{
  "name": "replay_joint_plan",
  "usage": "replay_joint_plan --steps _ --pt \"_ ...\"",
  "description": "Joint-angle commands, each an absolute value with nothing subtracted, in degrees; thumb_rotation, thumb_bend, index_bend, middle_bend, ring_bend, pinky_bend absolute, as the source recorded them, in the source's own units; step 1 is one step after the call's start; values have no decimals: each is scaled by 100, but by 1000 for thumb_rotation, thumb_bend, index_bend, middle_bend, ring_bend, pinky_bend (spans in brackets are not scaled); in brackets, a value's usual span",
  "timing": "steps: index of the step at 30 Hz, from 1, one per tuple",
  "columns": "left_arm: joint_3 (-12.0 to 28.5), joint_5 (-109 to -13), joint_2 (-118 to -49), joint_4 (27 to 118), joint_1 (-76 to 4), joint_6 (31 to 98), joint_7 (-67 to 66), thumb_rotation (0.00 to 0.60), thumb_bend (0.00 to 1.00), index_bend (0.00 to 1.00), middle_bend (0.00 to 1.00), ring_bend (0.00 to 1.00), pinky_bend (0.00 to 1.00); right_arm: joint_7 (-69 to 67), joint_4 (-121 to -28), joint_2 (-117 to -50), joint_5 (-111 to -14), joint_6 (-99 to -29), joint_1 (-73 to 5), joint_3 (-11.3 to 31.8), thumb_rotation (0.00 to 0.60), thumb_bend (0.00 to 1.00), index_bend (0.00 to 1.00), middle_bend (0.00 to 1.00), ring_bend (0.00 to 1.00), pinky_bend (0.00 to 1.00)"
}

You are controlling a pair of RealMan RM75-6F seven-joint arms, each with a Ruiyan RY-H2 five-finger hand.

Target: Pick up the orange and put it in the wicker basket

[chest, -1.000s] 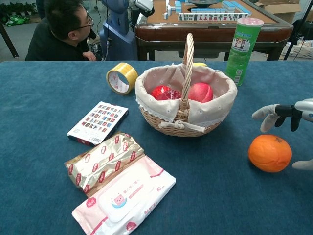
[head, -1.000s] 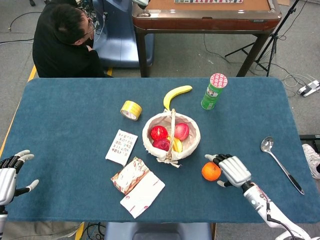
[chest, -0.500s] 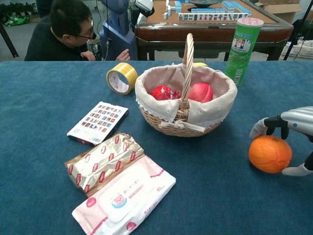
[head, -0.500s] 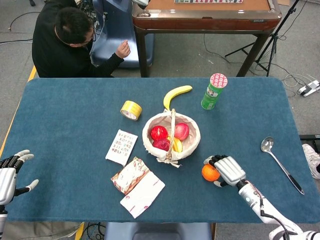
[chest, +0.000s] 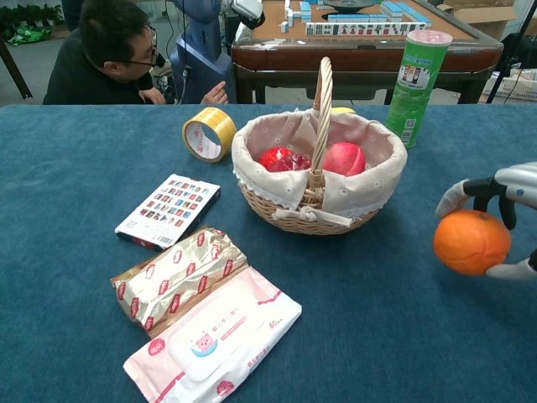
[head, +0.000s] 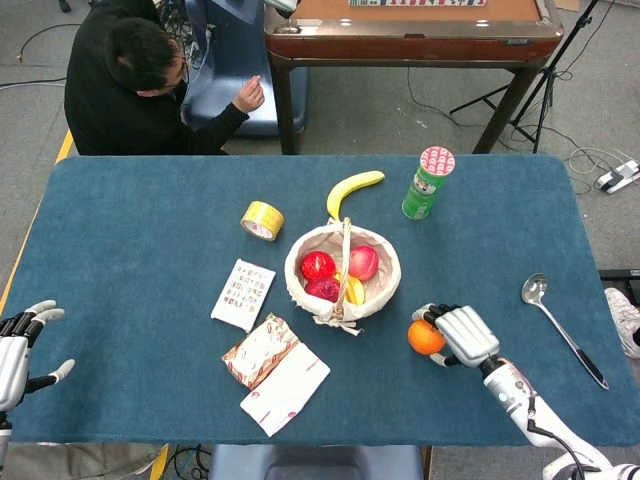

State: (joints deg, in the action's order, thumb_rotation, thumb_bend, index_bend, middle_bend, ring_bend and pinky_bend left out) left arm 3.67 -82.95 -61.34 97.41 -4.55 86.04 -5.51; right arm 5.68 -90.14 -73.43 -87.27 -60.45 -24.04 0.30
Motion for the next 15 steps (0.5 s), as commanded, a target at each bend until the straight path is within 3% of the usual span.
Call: replay_joint_plan --steps 1,8,15 --pt "371 -8297 -6138 9744 -461 8598 -557 600 171 336 218 244 226 303 -9367 -6841 -8787 -6453 -2308 197 600 289 496 393 364 497" --pt "375 -8306 -6138 9757 -451 8623 -548 600 171 336 218 244 226 153 -9719 -6552 -8528 -6506 -2519 636 600 288 496 393 364 497" --pt "361 -8311 -6119 9759 -418 8654 -531 600 171 336 218 244 226 496 -9977 -6635 -7938 -6002 -2967 998 600 288 496 371 364 497"
